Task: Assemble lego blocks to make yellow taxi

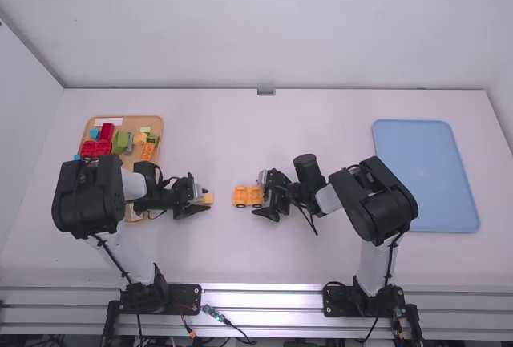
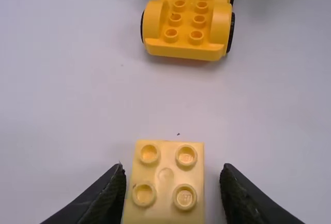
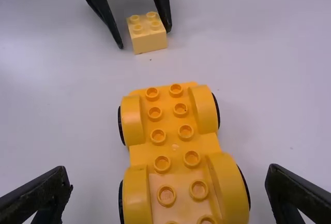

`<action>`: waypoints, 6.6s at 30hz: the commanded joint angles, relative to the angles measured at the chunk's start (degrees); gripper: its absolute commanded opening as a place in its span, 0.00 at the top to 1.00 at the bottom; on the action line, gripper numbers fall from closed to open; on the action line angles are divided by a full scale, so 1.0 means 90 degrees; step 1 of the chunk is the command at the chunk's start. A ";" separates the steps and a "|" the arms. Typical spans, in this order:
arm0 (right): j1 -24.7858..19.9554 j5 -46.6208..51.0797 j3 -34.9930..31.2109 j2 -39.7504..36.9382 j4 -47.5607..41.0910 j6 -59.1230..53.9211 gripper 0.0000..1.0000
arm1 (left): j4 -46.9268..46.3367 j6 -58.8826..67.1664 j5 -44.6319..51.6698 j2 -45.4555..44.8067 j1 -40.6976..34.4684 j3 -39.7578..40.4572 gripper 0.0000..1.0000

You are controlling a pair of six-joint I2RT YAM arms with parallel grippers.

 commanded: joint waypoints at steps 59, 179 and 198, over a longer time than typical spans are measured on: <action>0.0316 -0.0408 0.0355 0.1216 0.1389 0.0272 0.03 | -0.0311 -0.2075 -0.0197 -0.1656 -0.2006 0.0408 0.98; -0.0180 -0.0226 0.0209 0.1194 0.0073 -0.0981 0.61 | 0.1700 -0.4414 -0.1732 -0.0233 -0.3045 -0.0398 0.98; -0.0180 0.0046 0.0209 0.1197 0.0024 -0.0976 0.55 | 0.1902 -0.5927 -0.1207 -0.3427 -0.2324 -0.0090 0.45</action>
